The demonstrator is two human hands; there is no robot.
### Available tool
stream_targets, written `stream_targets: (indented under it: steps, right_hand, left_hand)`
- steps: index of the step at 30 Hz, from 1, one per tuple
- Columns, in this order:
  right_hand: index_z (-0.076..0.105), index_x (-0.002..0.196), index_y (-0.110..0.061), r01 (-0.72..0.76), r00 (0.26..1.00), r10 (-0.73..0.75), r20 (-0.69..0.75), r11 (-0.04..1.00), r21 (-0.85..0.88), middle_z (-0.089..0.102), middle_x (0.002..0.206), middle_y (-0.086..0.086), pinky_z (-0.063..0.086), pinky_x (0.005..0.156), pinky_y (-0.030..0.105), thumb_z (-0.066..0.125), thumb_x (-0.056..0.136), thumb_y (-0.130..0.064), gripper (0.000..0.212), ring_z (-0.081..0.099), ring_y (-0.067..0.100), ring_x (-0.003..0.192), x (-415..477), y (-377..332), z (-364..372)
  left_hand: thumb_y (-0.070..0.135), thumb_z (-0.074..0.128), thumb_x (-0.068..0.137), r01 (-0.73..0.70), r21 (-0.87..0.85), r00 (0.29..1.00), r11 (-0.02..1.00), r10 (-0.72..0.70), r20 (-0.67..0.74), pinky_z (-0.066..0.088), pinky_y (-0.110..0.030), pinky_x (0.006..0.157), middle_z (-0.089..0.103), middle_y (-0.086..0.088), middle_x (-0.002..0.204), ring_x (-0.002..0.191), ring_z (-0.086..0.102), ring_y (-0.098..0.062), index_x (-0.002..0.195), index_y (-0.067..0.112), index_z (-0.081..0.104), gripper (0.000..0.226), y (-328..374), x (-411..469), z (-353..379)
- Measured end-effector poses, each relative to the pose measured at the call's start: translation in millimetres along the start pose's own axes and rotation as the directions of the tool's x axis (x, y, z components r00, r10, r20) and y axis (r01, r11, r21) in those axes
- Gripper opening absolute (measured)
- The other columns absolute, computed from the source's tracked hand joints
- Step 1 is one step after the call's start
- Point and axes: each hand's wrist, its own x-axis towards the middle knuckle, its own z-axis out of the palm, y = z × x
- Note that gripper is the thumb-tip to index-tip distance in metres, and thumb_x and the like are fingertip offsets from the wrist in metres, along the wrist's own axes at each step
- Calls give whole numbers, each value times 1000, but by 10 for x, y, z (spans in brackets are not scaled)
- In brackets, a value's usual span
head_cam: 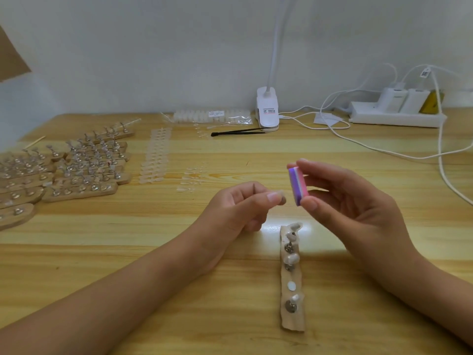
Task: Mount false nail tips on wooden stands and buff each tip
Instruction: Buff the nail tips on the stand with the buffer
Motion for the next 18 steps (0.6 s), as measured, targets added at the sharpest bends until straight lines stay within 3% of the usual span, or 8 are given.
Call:
stream_targets:
  steps: [6, 13, 18]
  right_hand:
    - [55, 123, -9, 110, 993, -105, 57, 991, -81, 56, 122, 10, 54, 92, 28, 70, 82, -14, 44, 61, 23, 113, 10, 7, 58]
    - [55, 114, -18, 143, 990, -141, 25, 962, -233, 59, 112, 0, 50, 90, 34, 74, 78, -29, 43, 60, 23, 105, 26, 43, 0]
    - [53, 112, -18, 186, 982, -173, 72, 940, -284, 59, 108, -2, 50, 84, 30, 75, 78, -33, 43, 59, 20, 99, 7, 44, 20]
  left_hand:
    - [44, 69, 71, -5, -27, 1000, 1000, 6, 18, 38, -12, 55, 47, 13, 58, 53, 40, -3, 66, 27, 63, 18, 11, -13, 5]
    - [43, 68, 71, -11, -16, 998, 1000, 11, 56, 40, -10, 57, 54, 17, 60, 54, 43, 0, 69, 33, 71, 10, 41, -40, 19]
    - [44, 69, 71, -9, -6, 998, 1000, 9, 57, 41, -13, 59, 52, 13, 63, 58, 44, -3, 71, 31, 71, 13, 31, -33, 7]
